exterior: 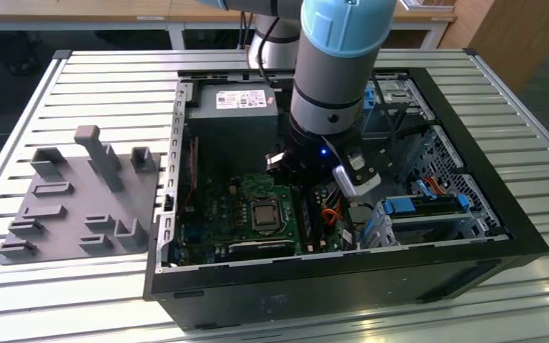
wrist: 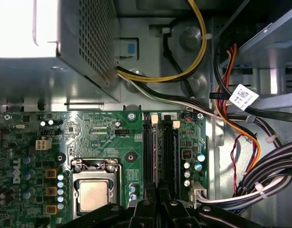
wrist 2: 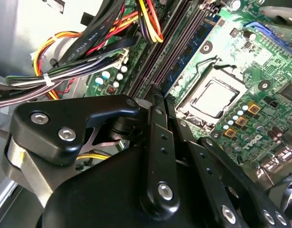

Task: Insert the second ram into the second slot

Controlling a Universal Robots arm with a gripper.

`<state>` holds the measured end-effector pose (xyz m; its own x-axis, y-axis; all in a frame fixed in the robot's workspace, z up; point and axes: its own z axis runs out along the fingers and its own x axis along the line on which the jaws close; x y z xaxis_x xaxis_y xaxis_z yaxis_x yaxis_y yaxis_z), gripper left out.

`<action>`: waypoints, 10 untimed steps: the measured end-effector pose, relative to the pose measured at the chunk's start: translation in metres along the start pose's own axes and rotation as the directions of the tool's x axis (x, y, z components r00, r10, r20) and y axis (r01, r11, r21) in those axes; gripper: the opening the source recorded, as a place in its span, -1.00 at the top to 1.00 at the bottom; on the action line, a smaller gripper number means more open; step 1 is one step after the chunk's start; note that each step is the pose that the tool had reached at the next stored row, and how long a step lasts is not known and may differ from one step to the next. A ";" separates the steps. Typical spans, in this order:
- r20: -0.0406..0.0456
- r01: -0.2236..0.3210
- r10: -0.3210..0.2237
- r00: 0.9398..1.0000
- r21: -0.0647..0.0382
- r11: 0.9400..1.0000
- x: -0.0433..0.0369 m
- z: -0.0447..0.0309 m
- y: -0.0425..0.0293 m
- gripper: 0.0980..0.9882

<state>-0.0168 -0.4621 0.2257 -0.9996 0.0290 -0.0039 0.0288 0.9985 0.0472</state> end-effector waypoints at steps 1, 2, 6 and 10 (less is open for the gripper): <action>0.000 0.000 0.000 1.000 0.000 1.000 0.0000 0.0009 0.0000 0.91; 0.000 0.000 0.000 1.000 0.000 1.000 -0.0001 0.0016 -0.0001 0.91; -0.001 0.000 0.000 1.000 0.000 1.000 -0.0001 0.0043 -0.0004 0.91; -0.001 0.000 0.000 1.000 0.000 1.000 -0.0003 0.0063 -0.0006 0.91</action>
<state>-0.0165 -0.4625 0.2194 -0.9996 0.0288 -0.0032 0.0286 0.9985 0.0471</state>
